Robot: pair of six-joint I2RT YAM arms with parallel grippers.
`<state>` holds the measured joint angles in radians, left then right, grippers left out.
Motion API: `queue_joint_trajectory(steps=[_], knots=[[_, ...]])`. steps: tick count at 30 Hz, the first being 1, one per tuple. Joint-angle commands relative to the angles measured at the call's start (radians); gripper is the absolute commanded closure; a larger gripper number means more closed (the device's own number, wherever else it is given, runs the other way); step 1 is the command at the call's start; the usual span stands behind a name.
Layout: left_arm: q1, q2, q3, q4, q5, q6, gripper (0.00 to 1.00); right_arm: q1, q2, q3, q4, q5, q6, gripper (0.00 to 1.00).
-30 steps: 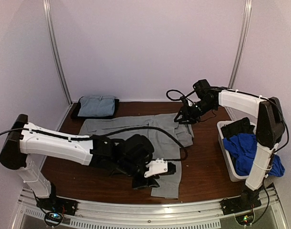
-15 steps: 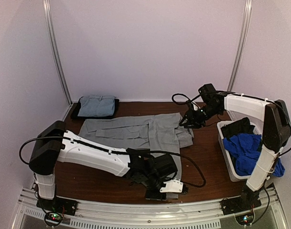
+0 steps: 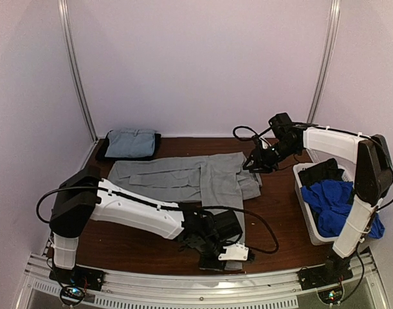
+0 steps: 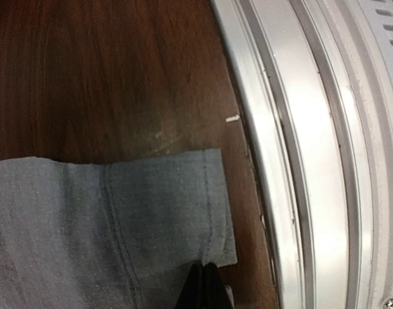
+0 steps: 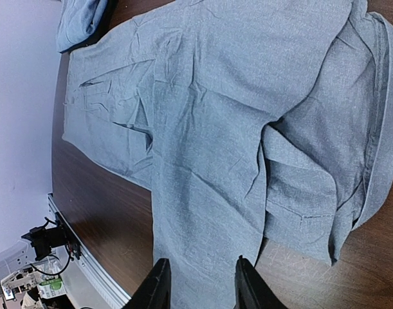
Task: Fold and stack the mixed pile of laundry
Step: Smooth out the rectangle-folded shirt at the center of the board.
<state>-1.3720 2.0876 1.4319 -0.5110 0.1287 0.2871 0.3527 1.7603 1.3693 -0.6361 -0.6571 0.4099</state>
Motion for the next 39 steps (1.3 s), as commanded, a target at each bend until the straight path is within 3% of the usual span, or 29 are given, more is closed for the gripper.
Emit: queue_joint_trajectory(steps=[1, 10, 13, 16, 24, 30, 39], knots=[[0.045, -0.039, 0.027, -0.029, 0.05, -0.034, 1.0, -0.01, 0.002, 0.038, -0.01, 0.005, -0.018, 0.64], [0.199, -0.195, 0.136, 0.006, 0.197, -0.173, 1.0, -0.043, 0.028, 0.116, -0.042, -0.017, -0.04, 0.64], [0.296, -0.24, 0.133, 0.077, 0.244, -0.293, 1.0, -0.071, 0.029, 0.147, -0.042, -0.026, -0.04, 0.64], [0.41, -0.263, 0.125, 0.122, 0.199, -0.439, 1.0, -0.1, 0.036, 0.172, -0.043, -0.034, -0.042, 0.64], [0.708, -0.337, -0.054, 0.302, 0.164, -0.742, 1.0, -0.118, 0.098, 0.24, -0.074, -0.064, -0.065, 0.64], [0.848, -0.38, -0.2, 0.361, 0.116, -0.824, 1.0, -0.118, 0.143, 0.27, -0.077, -0.085, -0.07, 0.64], [0.951, -0.442, -0.349, 0.429, 0.071, -0.835, 1.0, -0.111, 0.216, 0.328, -0.09, -0.108, -0.082, 0.64]])
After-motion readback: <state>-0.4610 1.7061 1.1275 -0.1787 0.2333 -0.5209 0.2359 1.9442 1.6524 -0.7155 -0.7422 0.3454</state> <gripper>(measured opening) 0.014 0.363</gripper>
